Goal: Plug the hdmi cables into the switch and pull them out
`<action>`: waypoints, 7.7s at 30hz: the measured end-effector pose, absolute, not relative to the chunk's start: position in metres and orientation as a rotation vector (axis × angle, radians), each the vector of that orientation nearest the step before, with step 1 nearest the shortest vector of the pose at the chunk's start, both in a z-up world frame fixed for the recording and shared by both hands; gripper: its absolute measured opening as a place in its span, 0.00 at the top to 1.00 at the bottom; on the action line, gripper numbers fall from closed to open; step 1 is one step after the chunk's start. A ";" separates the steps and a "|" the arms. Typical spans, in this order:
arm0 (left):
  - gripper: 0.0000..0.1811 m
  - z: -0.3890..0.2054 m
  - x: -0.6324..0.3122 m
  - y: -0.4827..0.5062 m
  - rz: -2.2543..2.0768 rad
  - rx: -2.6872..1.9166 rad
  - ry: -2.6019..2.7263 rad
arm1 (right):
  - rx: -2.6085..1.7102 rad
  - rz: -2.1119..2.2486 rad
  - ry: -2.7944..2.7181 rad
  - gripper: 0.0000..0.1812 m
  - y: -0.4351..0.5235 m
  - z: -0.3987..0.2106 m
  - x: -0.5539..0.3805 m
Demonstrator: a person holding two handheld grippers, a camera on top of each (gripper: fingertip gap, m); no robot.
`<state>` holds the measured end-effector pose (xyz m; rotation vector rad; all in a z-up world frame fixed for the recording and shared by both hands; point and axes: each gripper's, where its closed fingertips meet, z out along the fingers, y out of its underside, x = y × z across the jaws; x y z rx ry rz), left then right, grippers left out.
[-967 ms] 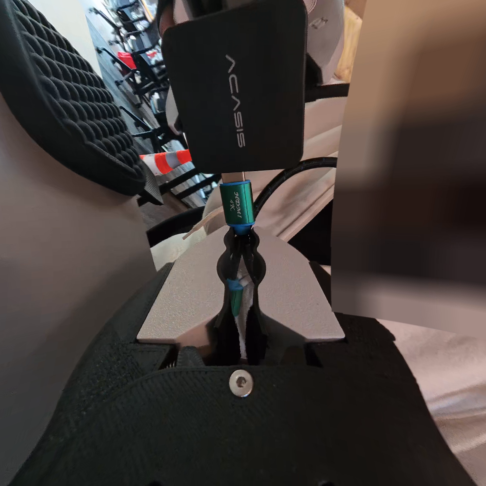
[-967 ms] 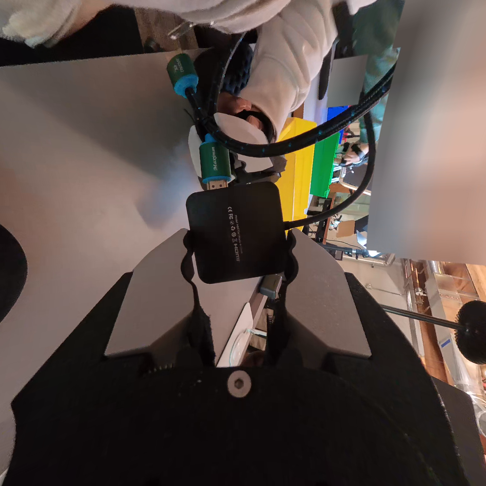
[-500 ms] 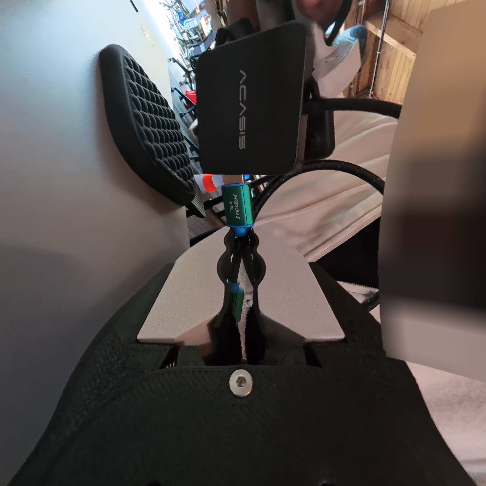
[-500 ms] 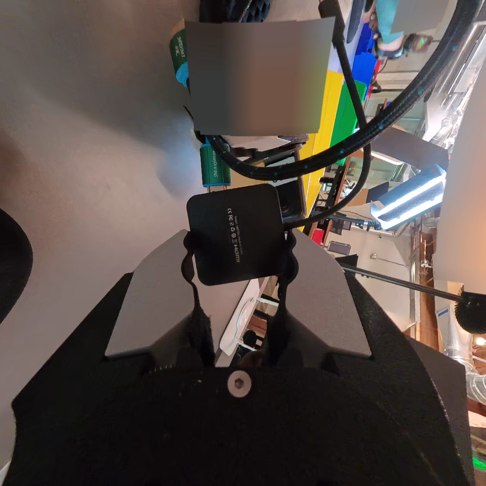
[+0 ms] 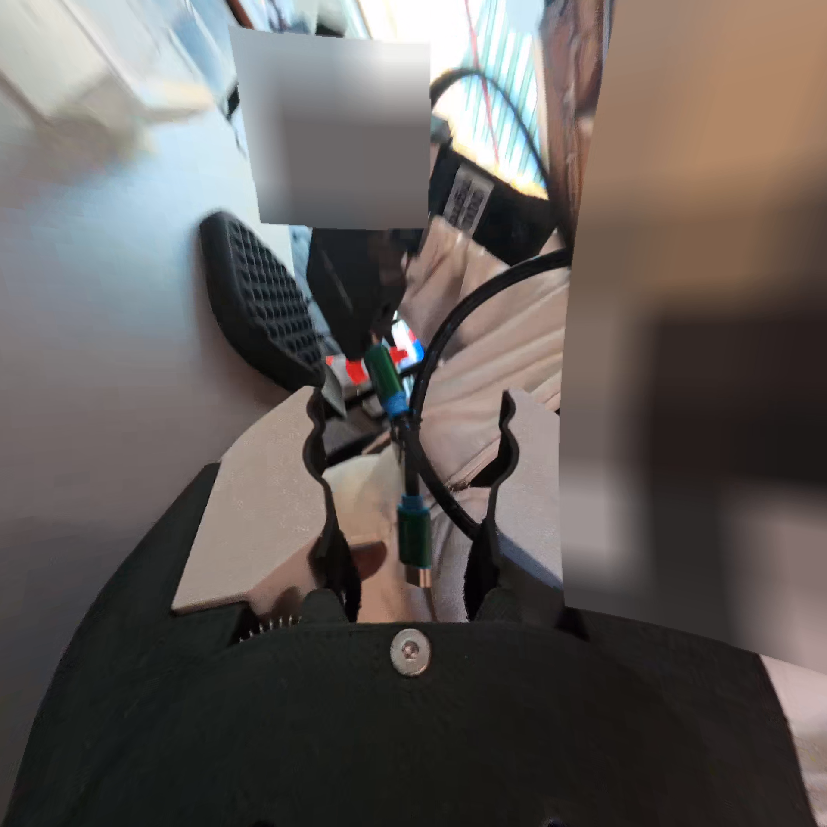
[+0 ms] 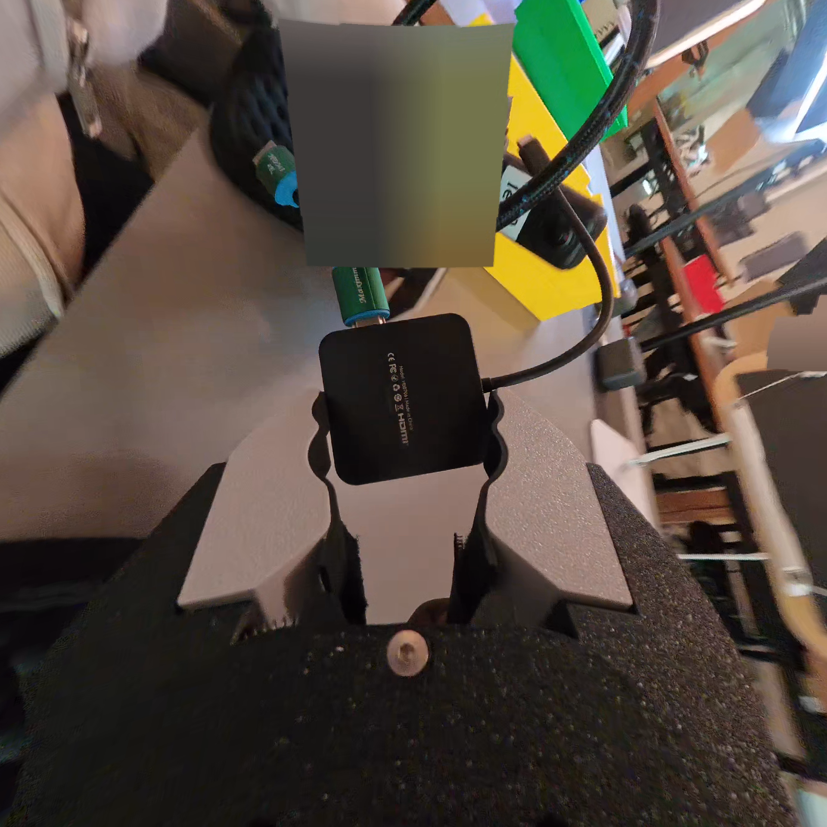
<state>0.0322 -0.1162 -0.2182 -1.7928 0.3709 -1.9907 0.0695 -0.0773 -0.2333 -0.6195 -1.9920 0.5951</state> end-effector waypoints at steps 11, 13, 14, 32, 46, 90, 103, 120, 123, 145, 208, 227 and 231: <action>0.59 -0.165 -0.068 -0.087 -1.163 -1.469 0.140 | -1.282 0.951 -1.705 0.62 -0.059 -0.252 0.088; 0.59 -0.157 -0.062 -0.094 -0.997 -1.439 0.211 | -1.347 0.973 -1.661 0.62 -0.056 -0.251 0.092; 0.59 -0.152 -0.059 -0.097 -0.886 -1.418 0.256 | -1.380 0.973 -1.651 0.62 -0.055 -0.252 0.093; 0.77 -0.267 0.039 -0.098 0.674 -1.341 1.600 | -1.710 0.945 -1.860 0.62 -0.078 -0.282 0.079; 0.94 -0.264 0.025 -0.080 0.771 -1.243 1.729 | -1.880 1.088 -1.814 0.62 -0.075 -0.272 0.063; 0.94 -0.261 -0.023 -0.029 0.900 -1.279 1.353 | -1.689 1.017 -1.407 0.61 -0.022 -0.262 0.009; 0.57 -0.166 -0.102 -0.034 -0.478 -1.245 0.102 | -1.232 0.597 -1.058 0.93 0.013 -0.200 0.032; 0.55 -0.225 -0.071 -0.016 -0.322 -1.530 0.379 | -1.823 0.732 -1.223 0.53 0.030 -0.260 0.032; 0.56 -0.233 -0.070 -0.014 -0.258 -1.548 0.426 | -1.924 0.602 -1.446 0.55 0.039 -0.284 0.019; 0.61 -0.251 -0.067 -0.011 -0.214 -1.621 0.518 | -1.583 -0.116 -2.652 0.93 0.111 -0.342 0.027; 0.56 -0.252 -0.238 -0.185 0.401 -1.780 -0.415 | -1.811 0.274 -0.799 0.61 0.089 -0.272 0.155; 0.93 -0.263 -0.116 -0.068 0.052 -1.907 0.077 | -1.638 0.278 -1.179 0.87 0.032 -0.280 0.079; 0.72 -0.250 -0.110 -0.064 0.069 -1.836 0.064 | -1.543 0.452 -1.273 0.85 -0.001 -0.279 0.048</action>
